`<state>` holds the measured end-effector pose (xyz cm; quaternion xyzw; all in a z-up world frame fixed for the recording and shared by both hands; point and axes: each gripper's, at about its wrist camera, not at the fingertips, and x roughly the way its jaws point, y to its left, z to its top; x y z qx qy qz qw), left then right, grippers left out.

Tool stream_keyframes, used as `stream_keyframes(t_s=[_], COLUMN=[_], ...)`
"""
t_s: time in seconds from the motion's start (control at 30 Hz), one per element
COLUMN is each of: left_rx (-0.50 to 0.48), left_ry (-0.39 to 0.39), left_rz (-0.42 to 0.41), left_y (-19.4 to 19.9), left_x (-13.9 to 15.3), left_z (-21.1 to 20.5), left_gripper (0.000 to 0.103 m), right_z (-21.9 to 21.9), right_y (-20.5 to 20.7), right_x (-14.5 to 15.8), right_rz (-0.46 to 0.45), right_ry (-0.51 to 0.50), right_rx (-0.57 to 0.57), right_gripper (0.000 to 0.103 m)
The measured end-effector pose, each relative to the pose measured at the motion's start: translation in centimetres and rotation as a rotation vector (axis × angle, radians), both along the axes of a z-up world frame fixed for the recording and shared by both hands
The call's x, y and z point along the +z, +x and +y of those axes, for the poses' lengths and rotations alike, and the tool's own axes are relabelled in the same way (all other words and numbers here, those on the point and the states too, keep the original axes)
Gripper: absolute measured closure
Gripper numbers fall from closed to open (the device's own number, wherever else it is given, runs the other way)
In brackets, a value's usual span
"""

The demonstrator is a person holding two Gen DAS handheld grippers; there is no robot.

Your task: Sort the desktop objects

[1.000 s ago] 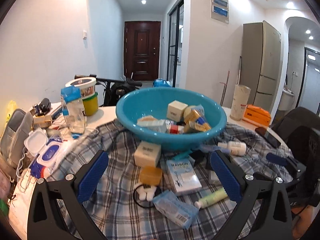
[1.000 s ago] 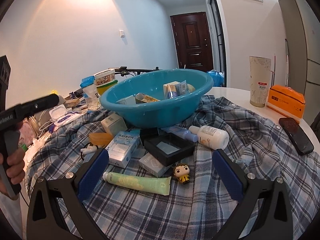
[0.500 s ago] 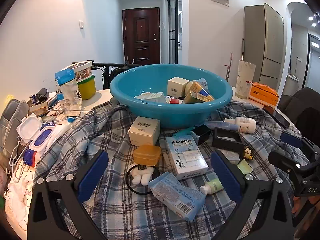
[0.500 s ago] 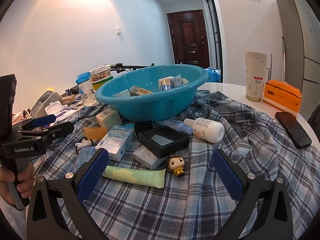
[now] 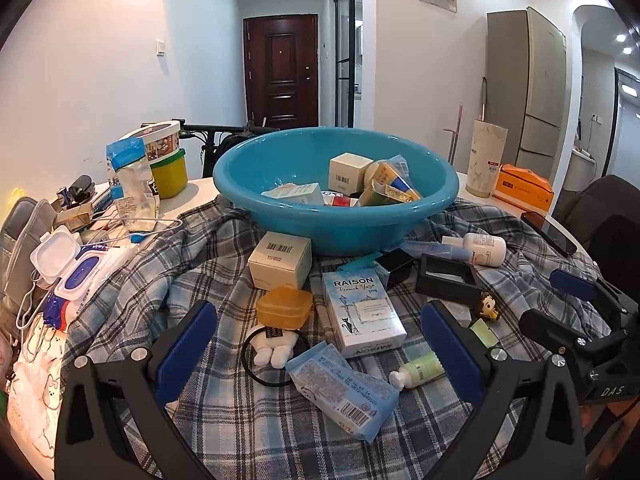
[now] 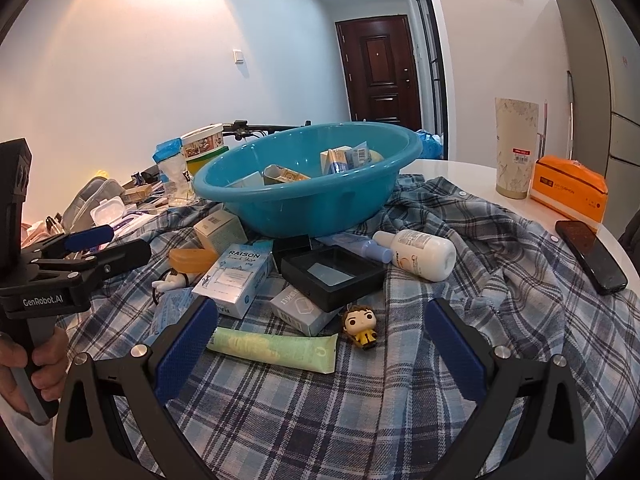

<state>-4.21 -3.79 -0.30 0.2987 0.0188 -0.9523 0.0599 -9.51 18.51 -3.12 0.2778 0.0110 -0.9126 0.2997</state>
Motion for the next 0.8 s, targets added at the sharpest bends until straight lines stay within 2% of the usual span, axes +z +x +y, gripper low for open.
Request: stream_keyframes(t_s=[0.8], left_rx=[-0.032], left_ry=[-0.014], left_rz=[-0.004], left_y=[-0.09], left_x=[0.04], left_z=[0.83], left_gripper=[0.000], right_z=[-0.13], right_y=[0.01], right_x=[-0.04], right_rz=[-0.006], right_ry=[0.003], right_rx=[-0.008], right_gripper=[0.000])
